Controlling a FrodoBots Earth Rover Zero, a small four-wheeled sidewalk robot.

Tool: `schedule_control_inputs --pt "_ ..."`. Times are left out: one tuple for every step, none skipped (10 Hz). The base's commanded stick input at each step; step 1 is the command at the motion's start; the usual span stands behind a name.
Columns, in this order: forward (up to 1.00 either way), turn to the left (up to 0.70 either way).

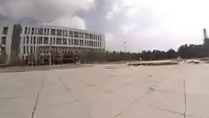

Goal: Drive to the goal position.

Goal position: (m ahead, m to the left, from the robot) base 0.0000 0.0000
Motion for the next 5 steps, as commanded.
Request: schedule_control_inputs --pt "0.48 0.0" --pt "0.13 0.0" --pt "0.0 0.0" --pt "0.0 0.0" --pt "0.0 0.0"
